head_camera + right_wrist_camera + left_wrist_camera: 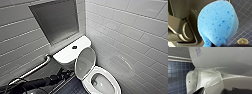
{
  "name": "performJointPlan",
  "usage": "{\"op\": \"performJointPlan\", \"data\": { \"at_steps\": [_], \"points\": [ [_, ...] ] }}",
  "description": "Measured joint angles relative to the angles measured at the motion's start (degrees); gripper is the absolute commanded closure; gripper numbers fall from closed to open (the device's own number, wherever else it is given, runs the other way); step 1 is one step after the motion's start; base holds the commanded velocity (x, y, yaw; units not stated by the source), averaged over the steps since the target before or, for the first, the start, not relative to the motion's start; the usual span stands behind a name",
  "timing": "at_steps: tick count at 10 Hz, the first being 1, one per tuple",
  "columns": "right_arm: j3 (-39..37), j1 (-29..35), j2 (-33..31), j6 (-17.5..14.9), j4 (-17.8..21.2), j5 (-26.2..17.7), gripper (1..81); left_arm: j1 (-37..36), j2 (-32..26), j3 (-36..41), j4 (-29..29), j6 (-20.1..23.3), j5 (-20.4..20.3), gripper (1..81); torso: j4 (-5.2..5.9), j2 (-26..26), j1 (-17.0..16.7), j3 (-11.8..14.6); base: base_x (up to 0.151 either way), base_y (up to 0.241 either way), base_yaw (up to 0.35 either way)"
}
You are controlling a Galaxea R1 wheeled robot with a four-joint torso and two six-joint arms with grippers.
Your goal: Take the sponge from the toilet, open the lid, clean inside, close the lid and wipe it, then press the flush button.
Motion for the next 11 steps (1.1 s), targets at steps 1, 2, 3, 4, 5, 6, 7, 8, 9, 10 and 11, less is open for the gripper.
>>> {"op": "performJointPlan", "data": {
  "at_steps": [1, 2, 3, 4, 5, 6, 7, 8, 9, 10, 11],
  "points": [
    [3.55, -0.33, -1.50, 0.00, -0.01, 1.18, 81.1, -0.82, 0.37, -0.20, 0.00, 0.00, -0.11, 1.0, 0.00, 0.00, 0.00, 0.00, 0.000, 0.000, 0.000],
    [7.11, -0.71, -3.06, 0.00, -0.01, 2.27, 81.1, -0.94, 1.07, -0.17, 0.00, -0.02, -0.13, 1.0, 0.00, 0.02, 0.00, 0.00, 0.000, 0.000, 0.000],
    [10.58, -1.01, -4.86, 0.00, -0.01, 3.23, 81.1, -0.63, 2.12, -0.06, 0.00, -0.02, 0.02, 1.0, 0.00, 0.02, 0.00, 0.00, 0.000, 0.000, 0.000],
    [13.36, -1.27, -6.64, 0.00, -0.01, 4.24, 81.1, 0.06, 3.23, 0.50, -0.02, -0.55, -0.80, 1.0, 0.00, 0.02, 0.00, 0.00, 0.000, 0.000, 0.000],
    [15.26, -1.49, -8.22, 0.00, -0.01, 4.88, 81.1, 0.98, 3.32, 2.28, 0.09, -0.38, -0.74, 1.0, 0.00, 0.02, 0.00, -0.02, 0.000, 0.000, 0.000],
    [16.04, -1.71, -9.07, 0.00, -0.01, 5.66, 81.1, 1.96, 3.54, 4.07, 0.95, -0.35, -0.99, 1.0, 0.00, 0.02, 0.00, -0.02, 0.000, 0.000, 0.000],
    [16.15, -1.79, -9.24, 0.00, -0.01, 6.07, 81.1, 2.99, 3.86, 6.19, 2.66, 0.04, -0.74, 1.0, 0.00, 0.02, 0.00, -0.02, 0.000, 0.000, 0.000],
    [16.31, -1.76, -9.05, 0.00, -0.01, 6.36, 81.1, 4.24, 4.19, 8.27, 4.63, 0.13, 0.57, 1.0, 0.00, 0.02, 0.00, -0.02, 0.000, 0.000, 0.000],
    [16.40, -1.71, -8.78, 0.02, 0.00, 6.36, 81.1, 5.90, 4.11, 9.20, 6.70, 0.22, 1.49, 1.0, 0.00, 0.02, 0.00, -0.02, 0.000, 0.000, 0.000],
    [16.40, -1.73, -8.69, 0.02, 0.00, 6.38, 81.1, 8.02, 3.06, 9.40, 8.83, 0.24, 2.15, 1.0, 0.00, 0.02, 0.00, -0.02, 0.000, 0.000, 0.000],
    [16.31, -1.73, -8.61, 0.02, 0.00, 6.38, 81.1, 10.56, 1.57, 9.29, 11.01, 0.26, 2.60, 1.0, 0.00, 0.02, 0.00, -0.02, 0.000, 0.000, 0.000]
  ]
}}
